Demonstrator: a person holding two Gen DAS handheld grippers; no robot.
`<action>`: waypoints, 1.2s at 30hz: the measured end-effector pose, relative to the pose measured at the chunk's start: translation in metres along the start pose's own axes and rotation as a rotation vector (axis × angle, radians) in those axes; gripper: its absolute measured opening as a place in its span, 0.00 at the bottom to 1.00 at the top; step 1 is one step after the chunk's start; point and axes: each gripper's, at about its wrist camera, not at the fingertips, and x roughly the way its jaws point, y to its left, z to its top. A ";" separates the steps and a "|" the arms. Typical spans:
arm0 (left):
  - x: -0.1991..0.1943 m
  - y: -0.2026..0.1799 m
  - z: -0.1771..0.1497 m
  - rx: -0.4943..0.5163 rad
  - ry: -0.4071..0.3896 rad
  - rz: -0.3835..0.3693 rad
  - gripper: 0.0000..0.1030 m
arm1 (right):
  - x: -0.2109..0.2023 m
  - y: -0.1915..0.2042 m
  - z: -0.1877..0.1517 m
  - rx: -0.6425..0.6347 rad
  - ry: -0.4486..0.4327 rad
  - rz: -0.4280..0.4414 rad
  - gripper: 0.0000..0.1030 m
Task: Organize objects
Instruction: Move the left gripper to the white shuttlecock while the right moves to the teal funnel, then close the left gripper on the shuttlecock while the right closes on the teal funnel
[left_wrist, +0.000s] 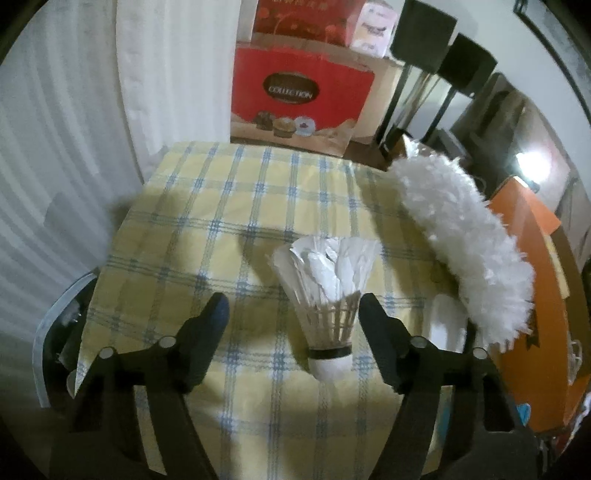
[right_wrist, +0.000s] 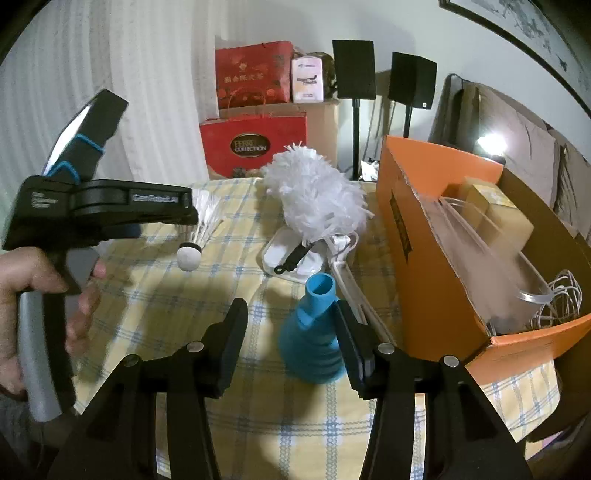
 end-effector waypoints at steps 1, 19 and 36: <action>0.003 0.000 0.000 -0.004 0.005 -0.010 0.68 | 0.000 -0.001 0.000 0.005 0.000 0.003 0.42; -0.002 -0.002 -0.009 -0.043 -0.004 -0.123 0.35 | -0.004 -0.027 -0.002 0.148 0.017 0.079 0.41; -0.056 0.020 -0.024 -0.074 -0.049 -0.237 0.35 | 0.015 -0.016 0.009 0.035 -0.030 0.006 0.15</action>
